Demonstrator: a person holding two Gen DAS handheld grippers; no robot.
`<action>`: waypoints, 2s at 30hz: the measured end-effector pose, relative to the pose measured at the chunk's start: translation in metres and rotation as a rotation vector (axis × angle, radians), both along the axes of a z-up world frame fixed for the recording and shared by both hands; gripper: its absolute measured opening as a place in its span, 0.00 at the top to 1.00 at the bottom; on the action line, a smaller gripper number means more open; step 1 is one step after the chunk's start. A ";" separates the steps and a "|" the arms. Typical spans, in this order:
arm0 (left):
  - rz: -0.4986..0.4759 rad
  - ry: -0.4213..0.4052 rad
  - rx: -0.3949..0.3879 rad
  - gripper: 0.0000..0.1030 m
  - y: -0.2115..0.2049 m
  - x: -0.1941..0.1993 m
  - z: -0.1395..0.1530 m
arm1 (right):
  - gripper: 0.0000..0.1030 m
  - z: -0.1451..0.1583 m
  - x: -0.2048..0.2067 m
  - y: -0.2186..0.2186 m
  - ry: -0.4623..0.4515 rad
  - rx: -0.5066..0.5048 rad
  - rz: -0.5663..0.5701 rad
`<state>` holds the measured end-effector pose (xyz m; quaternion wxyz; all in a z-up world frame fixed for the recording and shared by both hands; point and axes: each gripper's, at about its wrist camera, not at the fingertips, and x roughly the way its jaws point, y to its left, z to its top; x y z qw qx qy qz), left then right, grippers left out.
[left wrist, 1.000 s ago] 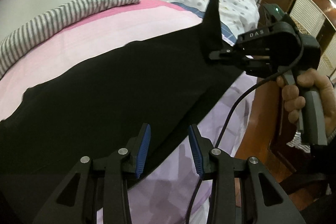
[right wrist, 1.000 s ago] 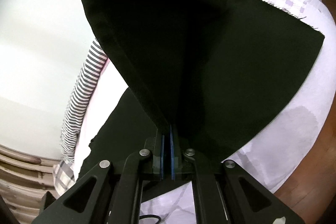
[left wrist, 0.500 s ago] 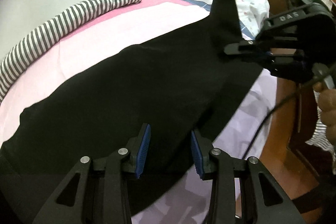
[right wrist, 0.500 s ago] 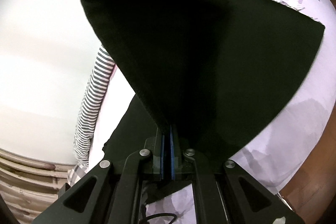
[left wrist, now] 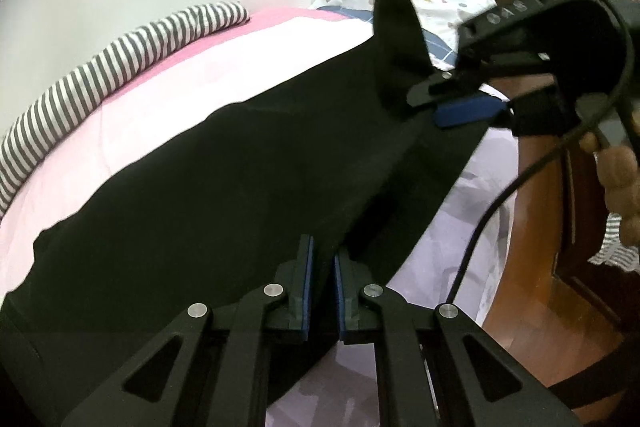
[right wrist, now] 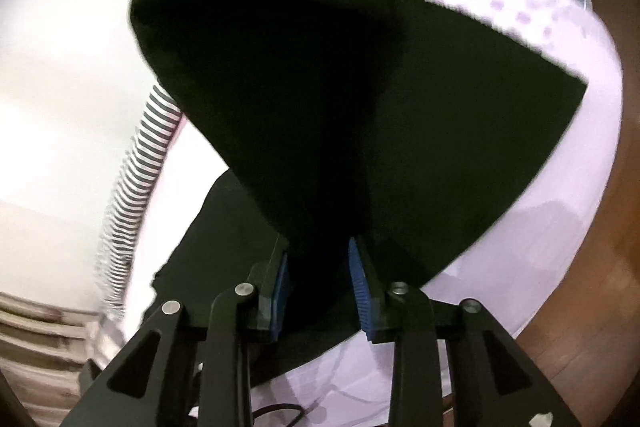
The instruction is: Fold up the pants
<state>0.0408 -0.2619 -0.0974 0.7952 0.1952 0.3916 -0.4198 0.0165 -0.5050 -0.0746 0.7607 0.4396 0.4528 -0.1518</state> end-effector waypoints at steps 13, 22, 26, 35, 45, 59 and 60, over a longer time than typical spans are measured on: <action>-0.058 -0.040 -0.009 0.91 0.002 -0.006 0.000 | 0.72 0.040 0.018 -0.018 0.028 -0.145 -0.081; -0.072 -0.020 -0.004 0.91 0.003 -0.004 -0.008 | 0.72 0.016 -0.027 -0.038 -0.050 -0.023 -0.137; -0.073 -0.027 0.011 0.91 0.000 -0.005 -0.009 | 0.59 0.018 -0.040 -0.054 -0.172 0.032 -0.153; -0.071 -0.028 0.027 0.91 -0.003 -0.004 -0.011 | 0.51 0.013 -0.039 -0.088 -0.164 0.052 -0.149; -0.065 -0.026 0.047 0.91 -0.005 -0.003 -0.014 | 0.51 -0.048 0.002 -0.136 -0.063 0.269 0.105; -0.047 -0.004 0.063 0.90 -0.007 -0.002 -0.018 | 0.77 -0.070 0.089 -0.172 -0.014 0.264 0.229; -0.046 -0.003 0.063 0.91 -0.007 -0.001 -0.019 | 0.87 -0.069 0.094 -0.172 -0.013 0.245 0.235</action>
